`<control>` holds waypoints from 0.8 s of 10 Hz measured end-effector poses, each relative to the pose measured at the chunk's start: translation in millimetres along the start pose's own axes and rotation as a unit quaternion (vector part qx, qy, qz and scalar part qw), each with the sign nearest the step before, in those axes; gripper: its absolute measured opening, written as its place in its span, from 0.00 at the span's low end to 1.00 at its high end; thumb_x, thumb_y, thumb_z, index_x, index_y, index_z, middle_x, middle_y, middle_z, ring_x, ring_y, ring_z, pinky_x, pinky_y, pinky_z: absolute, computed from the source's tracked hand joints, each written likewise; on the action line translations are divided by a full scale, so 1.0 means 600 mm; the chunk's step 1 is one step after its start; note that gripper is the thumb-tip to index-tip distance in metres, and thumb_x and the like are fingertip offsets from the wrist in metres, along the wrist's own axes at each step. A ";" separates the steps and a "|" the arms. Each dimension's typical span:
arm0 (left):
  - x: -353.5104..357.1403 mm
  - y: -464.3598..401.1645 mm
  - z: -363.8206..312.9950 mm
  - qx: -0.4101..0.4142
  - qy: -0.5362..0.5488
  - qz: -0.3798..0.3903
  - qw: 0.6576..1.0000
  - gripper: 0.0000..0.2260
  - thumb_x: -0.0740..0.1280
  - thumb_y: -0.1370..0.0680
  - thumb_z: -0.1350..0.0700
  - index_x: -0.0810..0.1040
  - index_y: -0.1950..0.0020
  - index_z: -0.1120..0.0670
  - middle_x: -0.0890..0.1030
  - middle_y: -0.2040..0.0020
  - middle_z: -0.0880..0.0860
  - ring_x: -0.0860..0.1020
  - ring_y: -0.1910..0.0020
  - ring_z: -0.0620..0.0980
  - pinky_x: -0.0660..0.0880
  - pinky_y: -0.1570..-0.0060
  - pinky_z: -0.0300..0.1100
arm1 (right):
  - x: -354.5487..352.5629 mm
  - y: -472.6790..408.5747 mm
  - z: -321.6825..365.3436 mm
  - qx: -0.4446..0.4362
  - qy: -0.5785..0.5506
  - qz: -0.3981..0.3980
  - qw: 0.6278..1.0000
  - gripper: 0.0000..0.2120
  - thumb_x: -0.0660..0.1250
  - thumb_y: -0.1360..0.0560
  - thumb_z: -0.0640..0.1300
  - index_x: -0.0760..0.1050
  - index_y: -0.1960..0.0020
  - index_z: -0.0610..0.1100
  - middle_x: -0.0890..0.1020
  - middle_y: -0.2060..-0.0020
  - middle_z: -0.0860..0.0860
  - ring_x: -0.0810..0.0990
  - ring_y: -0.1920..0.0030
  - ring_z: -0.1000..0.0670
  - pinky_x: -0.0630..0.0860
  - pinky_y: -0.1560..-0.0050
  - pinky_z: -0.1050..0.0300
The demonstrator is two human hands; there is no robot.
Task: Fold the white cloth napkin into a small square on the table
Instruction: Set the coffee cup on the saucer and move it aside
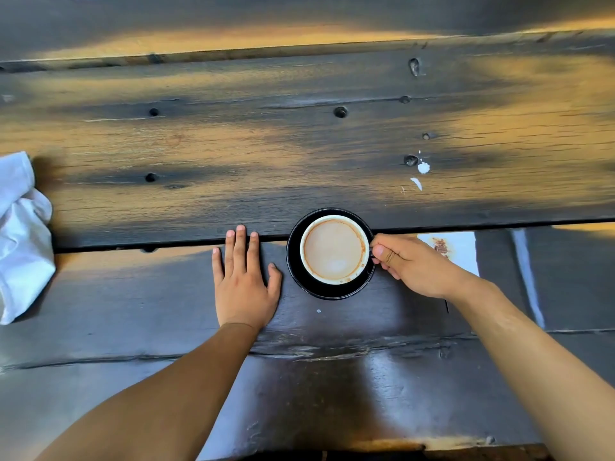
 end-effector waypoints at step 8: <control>-0.001 0.002 -0.002 -0.003 -0.002 0.014 1.000 0.31 0.52 0.20 0.44 0.60 0.20 0.56 0.57 0.18 0.56 0.52 0.18 0.55 0.49 0.21 0.58 | 0.071 0.041 -0.019 0.055 -0.043 -0.257 0.964 0.13 0.54 0.15 0.48 0.77 0.40 0.53 0.80 0.55 0.55 0.80 0.55 0.54 0.75 0.48 0.60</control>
Point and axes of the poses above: each hand's wrist, its own y-axis away from the middle knuckle, its own x-axis out of the palm, z = x × y, the point moved 1 cm from there along -y, towards the middle knuckle
